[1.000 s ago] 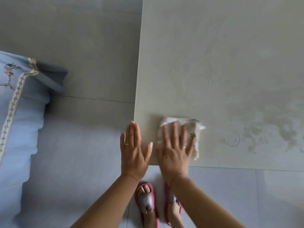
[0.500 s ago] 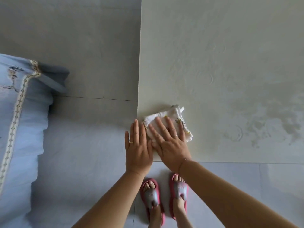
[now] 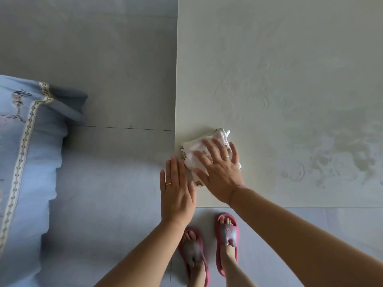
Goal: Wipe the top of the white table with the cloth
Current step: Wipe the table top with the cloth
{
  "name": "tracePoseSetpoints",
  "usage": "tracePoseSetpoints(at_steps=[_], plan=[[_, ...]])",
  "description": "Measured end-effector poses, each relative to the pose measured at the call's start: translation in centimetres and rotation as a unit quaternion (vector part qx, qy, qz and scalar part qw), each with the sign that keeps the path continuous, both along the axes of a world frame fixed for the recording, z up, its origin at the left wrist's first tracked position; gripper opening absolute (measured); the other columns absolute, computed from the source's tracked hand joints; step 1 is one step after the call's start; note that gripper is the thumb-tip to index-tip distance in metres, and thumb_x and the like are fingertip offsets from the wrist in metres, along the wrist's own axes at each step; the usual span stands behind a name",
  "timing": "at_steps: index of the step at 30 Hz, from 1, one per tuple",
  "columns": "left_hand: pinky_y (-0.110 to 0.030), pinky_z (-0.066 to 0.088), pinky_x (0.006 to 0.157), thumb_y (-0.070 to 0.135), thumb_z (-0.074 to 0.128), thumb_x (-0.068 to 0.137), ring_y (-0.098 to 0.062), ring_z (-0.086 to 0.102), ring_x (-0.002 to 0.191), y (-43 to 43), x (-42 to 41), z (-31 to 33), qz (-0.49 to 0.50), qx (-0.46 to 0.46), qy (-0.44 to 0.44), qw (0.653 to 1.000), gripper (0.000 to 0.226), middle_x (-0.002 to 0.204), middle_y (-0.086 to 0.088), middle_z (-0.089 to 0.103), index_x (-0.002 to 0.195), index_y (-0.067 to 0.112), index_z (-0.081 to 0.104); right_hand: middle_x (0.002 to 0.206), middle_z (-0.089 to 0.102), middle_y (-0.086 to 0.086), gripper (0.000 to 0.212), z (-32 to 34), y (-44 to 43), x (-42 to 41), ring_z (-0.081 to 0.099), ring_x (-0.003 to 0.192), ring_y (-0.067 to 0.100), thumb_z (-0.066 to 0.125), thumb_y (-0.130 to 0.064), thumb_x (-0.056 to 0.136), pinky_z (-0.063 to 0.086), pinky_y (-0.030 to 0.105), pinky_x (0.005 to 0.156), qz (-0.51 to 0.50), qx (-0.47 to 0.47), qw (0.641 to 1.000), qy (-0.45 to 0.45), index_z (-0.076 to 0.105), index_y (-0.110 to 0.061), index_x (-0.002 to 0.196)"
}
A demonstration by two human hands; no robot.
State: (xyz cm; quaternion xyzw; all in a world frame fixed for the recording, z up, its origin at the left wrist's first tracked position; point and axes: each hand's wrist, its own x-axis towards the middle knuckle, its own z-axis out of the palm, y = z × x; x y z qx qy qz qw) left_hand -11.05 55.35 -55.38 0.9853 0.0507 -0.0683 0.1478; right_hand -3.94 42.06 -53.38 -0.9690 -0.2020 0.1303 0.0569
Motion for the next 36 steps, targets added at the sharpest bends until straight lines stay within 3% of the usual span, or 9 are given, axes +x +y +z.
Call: tracePoseSetpoints(at_steps=[4,8,14,17,20,26,29,33,36], plan=[[-0.049,0.019,0.114,0.029,0.018,0.098,-0.034,0.025,0.142,0.1,0.0,-0.1,-0.002,0.015,0.008,1.000,0.057,0.153,-0.022,0.025,0.144,-0.003,0.028,0.160,0.002,-0.001,0.064,-0.8,0.6,0.6,-0.004,0.146,0.033,0.017,-0.062,0.091,-0.008,0.058,0.114,0.030,-0.033,0.999,0.007,0.006,-0.037,0.149],[-0.049,0.018,0.114,0.030,0.023,0.096,-0.036,0.027,0.141,0.2,0.0,0.0,-0.007,0.008,0.012,1.000,0.058,0.152,-0.022,0.025,0.144,-0.003,0.030,0.158,0.019,-0.002,0.062,-1.3,-1.6,3.1,0.013,0.145,0.030,0.022,-0.063,0.091,0.006,0.057,0.115,0.043,-0.027,0.999,-0.013,0.017,-0.038,0.148],[-0.050,0.015,0.114,0.029,0.032,0.091,-0.034,0.025,0.141,0.6,3.0,0.8,-0.052,0.026,-0.013,0.998,0.059,0.153,-0.019,0.026,0.144,0.004,0.033,0.160,-0.005,-0.003,0.062,-1.9,-1.9,7.4,-0.012,0.145,0.026,0.019,-0.059,0.093,-0.018,0.048,0.112,-0.232,-0.006,0.973,-0.010,0.002,-0.038,0.149],[-0.047,0.015,0.116,0.027,0.029,0.093,-0.033,0.025,0.142,0.4,7.5,1.2,-0.036,0.025,-0.043,0.998,0.057,0.152,-0.017,0.028,0.144,0.004,0.033,0.157,-0.009,-0.002,0.062,-1.9,0.9,4.7,-0.008,0.145,0.031,0.019,-0.056,0.094,-0.015,0.051,0.113,-0.096,0.004,0.995,-0.013,0.005,-0.033,0.150],[-0.045,0.020,0.116,0.029,0.028,0.096,-0.031,0.027,0.141,-0.2,11.1,1.3,-0.024,0.011,-0.063,0.998,0.055,0.151,-0.016,0.031,0.143,0.003,0.036,0.158,0.013,0.000,0.061,-1.8,-2.7,6.9,0.011,0.145,0.031,0.027,-0.057,0.093,0.002,0.051,0.116,0.087,-0.013,0.995,-0.046,0.019,-0.033,0.148],[-0.041,0.010,0.119,0.047,0.018,0.096,-0.024,0.009,0.146,-1.3,13.7,0.2,-0.069,0.014,-0.022,0.997,0.066,0.158,-0.010,0.014,0.149,0.007,0.018,0.160,0.001,-0.003,0.060,-2.3,-5.0,11.7,-0.007,0.146,0.025,0.021,-0.057,0.094,-0.014,0.047,0.113,-0.216,0.007,0.976,-0.025,0.006,-0.037,0.149],[-0.045,0.020,0.117,0.041,0.022,0.097,-0.029,0.019,0.144,-1.5,13.5,-0.2,-0.059,0.022,-0.023,0.998,0.063,0.154,-0.015,0.024,0.146,0.002,0.027,0.160,0.000,-0.001,0.060,-2.2,-1.6,9.3,-0.009,0.145,0.029,0.020,-0.053,0.094,-0.018,0.050,0.111,-0.137,0.012,0.990,-0.014,0.008,-0.034,0.150],[-0.046,0.022,0.116,0.030,0.024,0.095,-0.028,0.022,0.144,-1.4,13.4,-0.3,-0.055,0.026,-0.029,0.998,0.058,0.153,-0.016,0.027,0.145,0.000,0.030,0.157,0.022,0.001,0.057,-1.8,-5.0,11.8,0.016,0.144,0.031,0.025,-0.054,0.094,0.006,0.053,0.115,0.075,-0.011,0.995,-0.057,0.022,-0.034,0.148],[-0.043,0.017,0.117,0.029,0.028,0.093,-0.027,0.019,0.145,-1.5,13.4,-0.4,-0.047,0.022,-0.032,0.998,0.060,0.155,-0.014,0.024,0.146,0.002,0.028,0.159,0.013,-0.001,0.058,-2.1,-7.7,16.4,0.006,0.146,0.026,0.022,-0.055,0.094,-0.001,0.051,0.115,-0.070,-0.010,0.996,-0.046,0.013,-0.037,0.149]])
